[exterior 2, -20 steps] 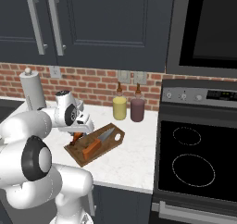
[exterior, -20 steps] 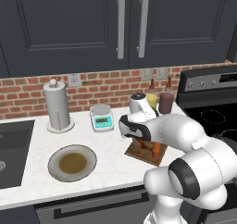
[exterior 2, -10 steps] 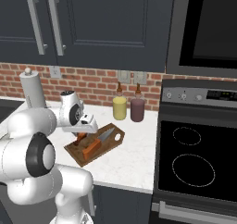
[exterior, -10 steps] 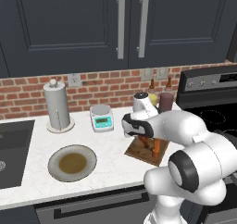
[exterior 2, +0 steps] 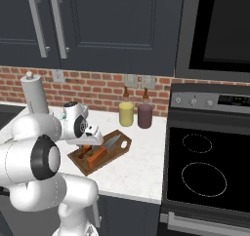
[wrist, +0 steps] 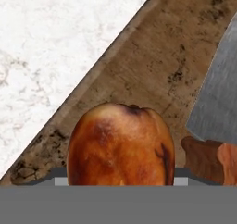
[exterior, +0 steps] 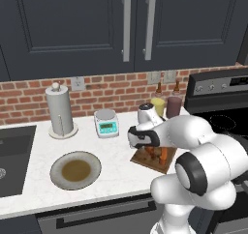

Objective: Pick up the knife from the drawer and place it on the cutting board. Then place the meat from the plate to the cutting board.

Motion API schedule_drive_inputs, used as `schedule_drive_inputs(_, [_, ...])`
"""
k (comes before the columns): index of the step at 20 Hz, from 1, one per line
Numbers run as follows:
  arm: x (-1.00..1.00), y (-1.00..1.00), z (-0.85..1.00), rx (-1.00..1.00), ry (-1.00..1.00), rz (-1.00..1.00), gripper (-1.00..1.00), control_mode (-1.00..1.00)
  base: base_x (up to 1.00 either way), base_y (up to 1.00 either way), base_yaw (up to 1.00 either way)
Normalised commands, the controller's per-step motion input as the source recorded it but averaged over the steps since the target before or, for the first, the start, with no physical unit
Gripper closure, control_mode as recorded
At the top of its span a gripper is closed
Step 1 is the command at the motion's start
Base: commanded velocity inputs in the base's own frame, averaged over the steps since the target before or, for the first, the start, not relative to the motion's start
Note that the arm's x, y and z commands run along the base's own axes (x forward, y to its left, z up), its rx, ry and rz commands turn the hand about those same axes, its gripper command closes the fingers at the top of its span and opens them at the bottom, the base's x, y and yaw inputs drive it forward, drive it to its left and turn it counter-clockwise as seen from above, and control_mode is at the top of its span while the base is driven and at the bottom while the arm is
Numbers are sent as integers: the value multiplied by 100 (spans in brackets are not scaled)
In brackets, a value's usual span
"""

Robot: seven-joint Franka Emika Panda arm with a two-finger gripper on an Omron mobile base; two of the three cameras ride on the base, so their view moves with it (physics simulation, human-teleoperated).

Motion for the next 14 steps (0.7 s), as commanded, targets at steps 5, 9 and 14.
schedule_drive_inputs(5, [0, 0, -21, 0, 0, 0, 100, -100, 0, 0, 0])
schedule_drive_inputs(9, [0, 0, -15, 0, 0, 0, 100, -100, 0, 0, 0])
schedule_drive_inputs(14, [2, 0, -5, 0, 0, 0, 100, -100, 0, 0, 0])
